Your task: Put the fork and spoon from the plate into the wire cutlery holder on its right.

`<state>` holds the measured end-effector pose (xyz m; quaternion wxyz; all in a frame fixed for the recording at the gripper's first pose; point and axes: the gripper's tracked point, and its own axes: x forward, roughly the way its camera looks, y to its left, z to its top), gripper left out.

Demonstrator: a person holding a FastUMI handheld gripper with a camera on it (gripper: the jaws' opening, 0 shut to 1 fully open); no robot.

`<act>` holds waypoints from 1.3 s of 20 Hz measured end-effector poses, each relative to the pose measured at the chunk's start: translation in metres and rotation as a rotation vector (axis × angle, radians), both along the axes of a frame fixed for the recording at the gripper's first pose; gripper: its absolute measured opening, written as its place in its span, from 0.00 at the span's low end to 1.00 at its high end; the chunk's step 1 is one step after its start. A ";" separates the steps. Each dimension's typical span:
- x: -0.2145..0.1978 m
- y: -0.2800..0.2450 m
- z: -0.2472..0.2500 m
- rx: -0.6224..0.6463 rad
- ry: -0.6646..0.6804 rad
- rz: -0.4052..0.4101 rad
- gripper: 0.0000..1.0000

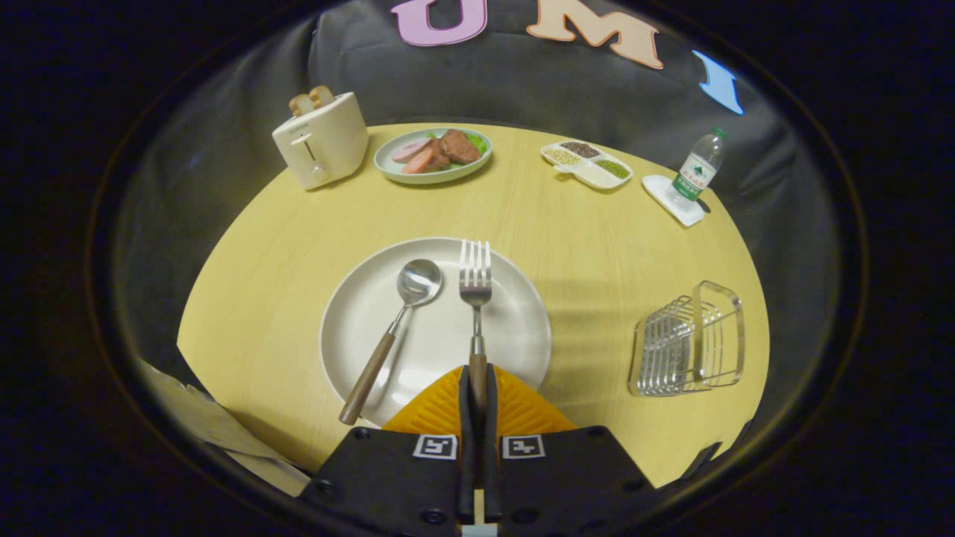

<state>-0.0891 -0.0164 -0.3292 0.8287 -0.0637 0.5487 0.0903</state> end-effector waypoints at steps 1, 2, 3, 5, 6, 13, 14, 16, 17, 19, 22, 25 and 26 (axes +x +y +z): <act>0.002 -0.004 0.005 0.001 -0.003 -0.005 0.08; 0.003 -0.009 0.010 0.002 -0.003 -0.010 0.08; 0.005 -0.014 0.015 0.002 -0.006 -0.017 0.08; 0.009 -0.026 0.024 -0.001 -0.009 -0.030 0.08; 0.010 -0.033 0.029 -0.006 -0.009 -0.035 0.08; 0.015 -0.081 0.051 -0.046 -0.009 -0.076 0.08; 0.016 -0.087 0.054 -0.049 -0.009 -0.084 0.08; 0.015 -0.097 0.059 -0.046 -0.005 -0.106 0.08; 0.014 -0.103 0.060 -0.050 -0.002 -0.114 0.08; 0.010 -0.118 0.063 -0.071 0.011 -0.123 0.08; 0.003 -0.141 0.066 -0.106 0.042 -0.130 0.08; -0.006 -0.161 0.062 -0.136 0.088 -0.144 0.08; -0.008 -0.167 0.062 -0.143 0.104 -0.151 0.08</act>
